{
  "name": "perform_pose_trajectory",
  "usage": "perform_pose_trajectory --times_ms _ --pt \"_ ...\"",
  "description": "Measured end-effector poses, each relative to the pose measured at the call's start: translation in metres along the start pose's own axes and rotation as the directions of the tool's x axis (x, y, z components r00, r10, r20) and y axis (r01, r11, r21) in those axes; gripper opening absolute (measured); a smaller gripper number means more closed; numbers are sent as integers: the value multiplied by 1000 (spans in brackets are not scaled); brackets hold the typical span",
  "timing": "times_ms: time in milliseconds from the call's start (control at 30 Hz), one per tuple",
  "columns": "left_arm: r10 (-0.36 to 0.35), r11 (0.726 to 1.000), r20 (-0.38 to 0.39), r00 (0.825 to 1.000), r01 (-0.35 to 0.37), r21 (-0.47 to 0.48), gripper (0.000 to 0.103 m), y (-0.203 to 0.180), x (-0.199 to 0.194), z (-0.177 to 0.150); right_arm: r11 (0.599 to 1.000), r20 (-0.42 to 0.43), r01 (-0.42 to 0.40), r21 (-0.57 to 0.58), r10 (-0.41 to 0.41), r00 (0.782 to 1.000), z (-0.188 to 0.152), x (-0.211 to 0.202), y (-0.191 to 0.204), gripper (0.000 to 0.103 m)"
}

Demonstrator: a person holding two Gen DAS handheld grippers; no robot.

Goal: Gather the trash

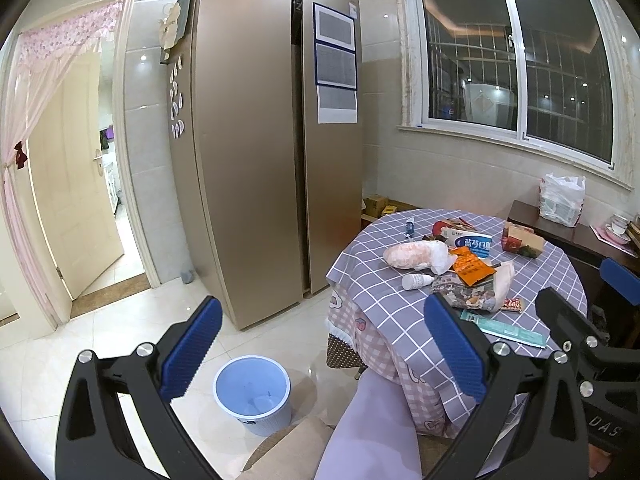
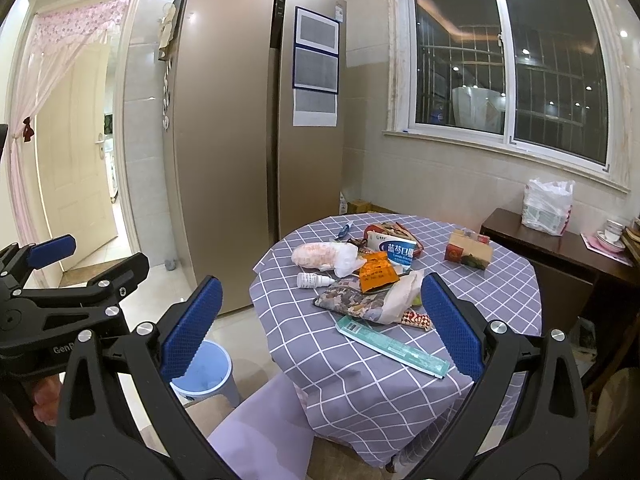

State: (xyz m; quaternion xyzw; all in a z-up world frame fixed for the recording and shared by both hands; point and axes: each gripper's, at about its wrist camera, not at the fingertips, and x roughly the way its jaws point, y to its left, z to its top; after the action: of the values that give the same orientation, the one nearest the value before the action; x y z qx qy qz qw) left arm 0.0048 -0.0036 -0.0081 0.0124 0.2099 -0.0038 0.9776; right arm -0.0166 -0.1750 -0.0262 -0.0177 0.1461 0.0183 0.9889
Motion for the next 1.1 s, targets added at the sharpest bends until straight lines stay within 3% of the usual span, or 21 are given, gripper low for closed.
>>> perform_pose_trajectory --times_ms 1100 --pt "32 999 5 999 -32 0 99 5 -5 4 999 -4 22 -32 -22 1000 2 0 8 98"
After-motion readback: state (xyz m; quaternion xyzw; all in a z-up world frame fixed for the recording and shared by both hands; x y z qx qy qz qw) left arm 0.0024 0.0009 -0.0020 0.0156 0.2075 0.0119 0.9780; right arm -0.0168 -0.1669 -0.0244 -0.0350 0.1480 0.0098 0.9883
